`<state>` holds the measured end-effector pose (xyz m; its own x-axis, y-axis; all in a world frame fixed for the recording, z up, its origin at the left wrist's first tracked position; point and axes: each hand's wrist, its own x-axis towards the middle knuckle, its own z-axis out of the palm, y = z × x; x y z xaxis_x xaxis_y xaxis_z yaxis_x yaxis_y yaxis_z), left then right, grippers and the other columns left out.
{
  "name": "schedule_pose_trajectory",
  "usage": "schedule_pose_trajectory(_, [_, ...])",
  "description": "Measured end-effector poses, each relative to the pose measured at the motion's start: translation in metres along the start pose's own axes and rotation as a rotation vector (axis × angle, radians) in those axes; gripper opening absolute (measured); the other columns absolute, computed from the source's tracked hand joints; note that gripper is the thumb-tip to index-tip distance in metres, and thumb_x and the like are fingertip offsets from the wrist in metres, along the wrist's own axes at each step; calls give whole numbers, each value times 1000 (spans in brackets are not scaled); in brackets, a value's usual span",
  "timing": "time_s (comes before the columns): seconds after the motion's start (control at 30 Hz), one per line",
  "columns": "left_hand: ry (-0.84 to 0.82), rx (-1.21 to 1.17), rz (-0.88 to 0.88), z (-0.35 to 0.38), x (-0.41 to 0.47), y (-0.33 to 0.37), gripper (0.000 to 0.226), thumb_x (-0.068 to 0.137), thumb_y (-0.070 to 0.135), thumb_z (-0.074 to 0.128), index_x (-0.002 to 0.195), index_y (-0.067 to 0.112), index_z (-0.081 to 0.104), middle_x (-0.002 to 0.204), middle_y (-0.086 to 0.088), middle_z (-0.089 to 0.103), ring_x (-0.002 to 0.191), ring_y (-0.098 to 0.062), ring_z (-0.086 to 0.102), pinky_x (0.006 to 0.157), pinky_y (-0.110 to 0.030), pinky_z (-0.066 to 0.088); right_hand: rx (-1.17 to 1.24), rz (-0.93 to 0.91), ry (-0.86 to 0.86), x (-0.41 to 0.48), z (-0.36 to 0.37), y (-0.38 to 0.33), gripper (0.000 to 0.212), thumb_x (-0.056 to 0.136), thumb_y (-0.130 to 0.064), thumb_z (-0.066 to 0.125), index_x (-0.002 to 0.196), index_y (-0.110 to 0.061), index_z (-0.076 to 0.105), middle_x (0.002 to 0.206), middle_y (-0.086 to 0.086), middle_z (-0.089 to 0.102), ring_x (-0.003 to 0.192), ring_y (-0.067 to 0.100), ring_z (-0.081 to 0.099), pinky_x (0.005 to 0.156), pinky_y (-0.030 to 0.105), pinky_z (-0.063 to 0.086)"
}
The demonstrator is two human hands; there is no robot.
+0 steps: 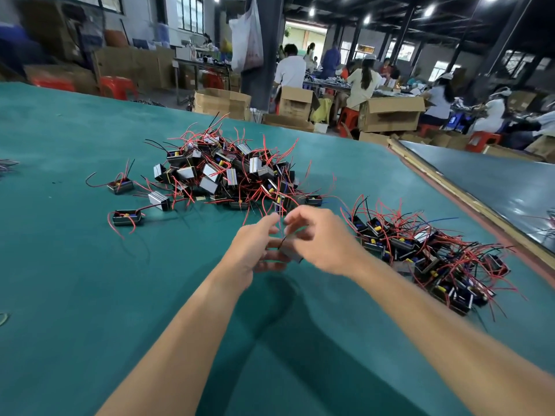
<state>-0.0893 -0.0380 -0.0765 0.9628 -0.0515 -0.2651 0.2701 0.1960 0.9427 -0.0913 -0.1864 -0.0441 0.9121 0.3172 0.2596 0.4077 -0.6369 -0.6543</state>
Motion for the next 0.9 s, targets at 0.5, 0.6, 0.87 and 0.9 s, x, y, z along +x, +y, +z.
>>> schedule_pose_trajectory(0.5, [237,272,99,-5,8,-9,21,80,19,60,96,25,49,75,-8,67,61,-24,61,74,-53,58,-165,378,-50,95,-5,23,5,88,-20,57,91,-22,61,85,3,68,82,27,73,81,44,61])
schedule_pose_trajectory(0.6, [216,293,137,-7,6,-8,39,74,24,73,102,24,45,87,-12,72,66,-29,67,73,-51,59,-375,381,-4,110,15,28,30,87,-38,64,103,-13,62,94,8,71,92,32,68,85,37,54])
schedule_pose_trajectory(0.87, [100,216,164,-5,4,-7,43,75,-13,68,106,12,51,79,-5,69,65,-19,62,68,-38,57,-87,462,93,106,1,34,20,82,3,68,101,2,66,75,16,70,65,26,66,73,38,59])
schedule_pose_trajectory(0.9, [65,204,162,-4,2,-6,40,74,-16,67,100,11,53,76,-5,68,61,-17,61,59,-31,56,68,485,96,103,-5,32,21,83,7,69,102,1,63,71,16,66,57,22,61,64,34,59])
